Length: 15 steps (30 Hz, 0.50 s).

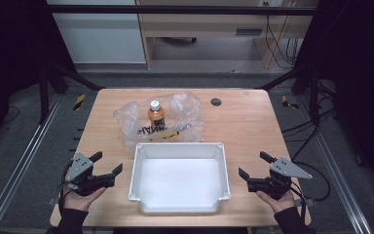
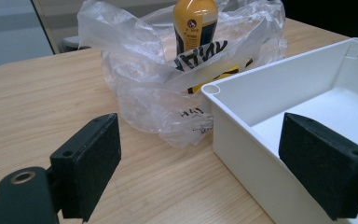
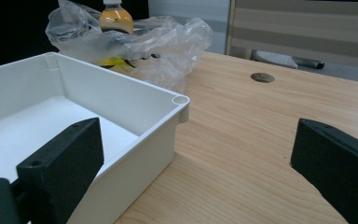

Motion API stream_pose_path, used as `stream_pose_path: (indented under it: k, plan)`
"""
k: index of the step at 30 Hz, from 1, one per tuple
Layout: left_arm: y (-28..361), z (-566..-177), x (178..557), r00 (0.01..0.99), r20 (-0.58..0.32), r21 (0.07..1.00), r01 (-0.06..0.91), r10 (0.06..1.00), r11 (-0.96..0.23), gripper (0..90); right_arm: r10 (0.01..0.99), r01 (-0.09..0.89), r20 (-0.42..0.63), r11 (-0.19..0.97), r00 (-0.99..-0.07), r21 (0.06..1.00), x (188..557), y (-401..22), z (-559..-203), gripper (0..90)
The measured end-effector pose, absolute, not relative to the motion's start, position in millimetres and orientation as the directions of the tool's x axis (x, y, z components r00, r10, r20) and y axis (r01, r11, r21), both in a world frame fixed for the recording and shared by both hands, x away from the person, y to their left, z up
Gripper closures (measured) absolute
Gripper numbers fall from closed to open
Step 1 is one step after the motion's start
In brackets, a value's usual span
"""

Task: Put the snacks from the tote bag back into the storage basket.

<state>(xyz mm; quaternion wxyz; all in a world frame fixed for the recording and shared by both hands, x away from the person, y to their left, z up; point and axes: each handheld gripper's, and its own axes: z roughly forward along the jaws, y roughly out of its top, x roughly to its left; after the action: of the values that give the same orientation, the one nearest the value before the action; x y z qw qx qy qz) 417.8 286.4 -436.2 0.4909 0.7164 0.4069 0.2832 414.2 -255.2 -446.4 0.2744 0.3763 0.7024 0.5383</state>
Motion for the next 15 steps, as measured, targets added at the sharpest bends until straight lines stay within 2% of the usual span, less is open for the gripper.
stream_pose_path:
  k: [15]
  plan:
    - [280.3,-427.6,422.2,0.520,0.001,0.942,0.285,0.854,-0.175,13.1,0.827,0.236,0.011,0.148,-0.563,0.961,414.4,-255.5,-447.2,2.5]
